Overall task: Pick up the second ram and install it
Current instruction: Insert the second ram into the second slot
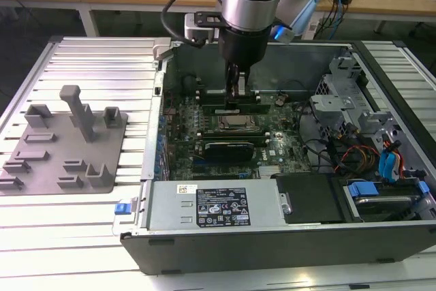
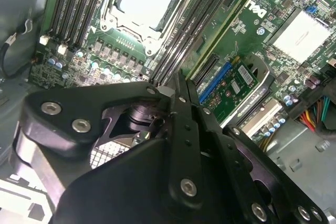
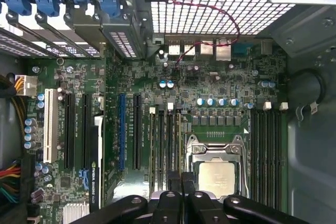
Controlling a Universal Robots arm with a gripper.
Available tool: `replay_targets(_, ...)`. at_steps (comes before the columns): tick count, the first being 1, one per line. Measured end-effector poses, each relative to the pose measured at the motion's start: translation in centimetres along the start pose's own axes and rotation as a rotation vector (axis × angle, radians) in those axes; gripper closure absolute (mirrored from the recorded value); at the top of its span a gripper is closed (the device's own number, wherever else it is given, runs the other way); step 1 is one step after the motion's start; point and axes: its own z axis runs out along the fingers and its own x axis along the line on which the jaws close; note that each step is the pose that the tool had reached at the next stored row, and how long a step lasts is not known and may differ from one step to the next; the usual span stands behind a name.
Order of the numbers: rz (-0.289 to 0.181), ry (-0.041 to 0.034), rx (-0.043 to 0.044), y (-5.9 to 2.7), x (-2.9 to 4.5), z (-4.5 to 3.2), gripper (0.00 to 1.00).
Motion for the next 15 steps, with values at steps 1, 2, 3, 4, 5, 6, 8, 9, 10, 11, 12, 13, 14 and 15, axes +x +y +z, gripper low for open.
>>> replay_targets(1, 0.000, 0.0001, -0.0001, 0.00, 0.09, 0.13, 0.91)
replay_targets(2, 0.000, 0.0001, 0.0000, 0.00, 0.13, 0.19, 0.91)
replay_targets(3, 0.000, 0.0000, -0.0001, -0.01, 0.18, 0.27, 0.91)
replay_targets(4, 0.000, -0.0003, 0.0002, -0.01, 0.25, 0.44, 0.91)
replay_targets(5, 0.000, 0.0000, 0.0000, -0.02, 0.28, 0.70, 0.91)
replay_targets(6, 0.000, -0.0001, 0.0001, -0.04, 0.30, 0.97, 0.91)
replay_targets(8, 0.001, -0.0001, 0.0000, -0.05, 0.53, 1.30, 0.91)
replay_targets(9, 0.001, -0.0003, 0.0001, -0.06, 0.62, 1.41, 0.91)
replay_targets(10, 0.002, -0.0001, 0.0000, -0.05, 0.67, 1.56, 0.91)
replay_targets(11, 0.002, -0.0002, 0.0001, -0.08, 0.69, 2.01, 0.91)
replay_targets(12, 0.002, -0.0001, 0.0001, -0.09, 0.70, 2.39, 0.91)
replay_targets(13, 0.002, -0.0001, 0.0000, -0.10, 0.71, 2.62, 0.91)
replay_targets(14, 0.002, -0.0001, 0.0001, -0.11, 0.71, 2.79, 0.91)
replay_targets(15, 0.003, -0.0001, 0.0000, -0.11, 0.71, 2.96, 0.91)
